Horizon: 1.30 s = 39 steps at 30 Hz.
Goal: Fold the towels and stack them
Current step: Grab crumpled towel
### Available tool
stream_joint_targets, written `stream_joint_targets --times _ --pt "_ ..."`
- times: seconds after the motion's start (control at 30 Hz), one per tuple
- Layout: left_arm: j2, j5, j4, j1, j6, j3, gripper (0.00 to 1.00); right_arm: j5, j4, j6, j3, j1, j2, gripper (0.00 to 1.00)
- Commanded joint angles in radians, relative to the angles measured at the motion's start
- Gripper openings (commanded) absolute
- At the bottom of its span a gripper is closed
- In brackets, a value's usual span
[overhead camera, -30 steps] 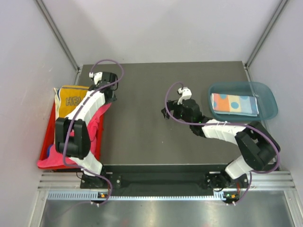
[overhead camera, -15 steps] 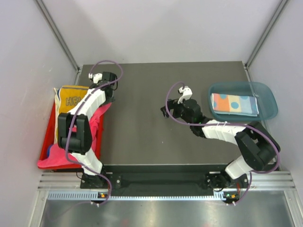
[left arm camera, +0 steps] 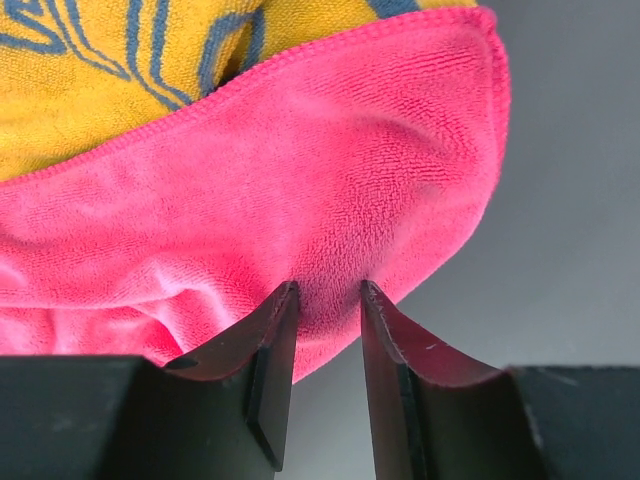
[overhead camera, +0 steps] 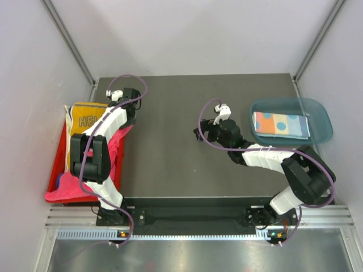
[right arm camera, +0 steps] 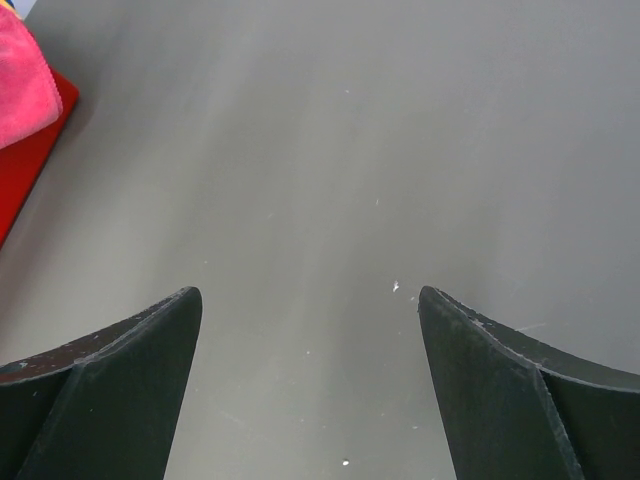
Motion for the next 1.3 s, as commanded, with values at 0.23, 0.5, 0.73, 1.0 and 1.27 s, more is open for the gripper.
stream_joint_targets --times 0.23,0.5,0.73,1.0,1.27 --pt "-0.031 -0.033 -0.001 0.011 0.007 -0.03 0.15 0.025 0.038 -0.014 0.009 0.009 0.0 0.88" --pt "-0.122 -0.033 -0.044 0.011 0.034 0.045 0.0 0.02 0.041 -0.014 0.01 0.009 0.003 0.87" --pt "-0.281 0.023 -0.073 0.008 0.057 0.082 0.0 0.019 0.043 -0.013 0.013 0.009 0.01 0.87" --pt "-0.427 0.082 -0.076 -0.027 0.077 0.073 0.0 0.02 0.04 -0.014 0.015 0.011 0.017 0.87" --pt "-0.456 -0.044 -0.153 -0.256 0.099 0.237 0.0 0.057 0.053 -0.013 0.0 0.009 0.0 0.86"
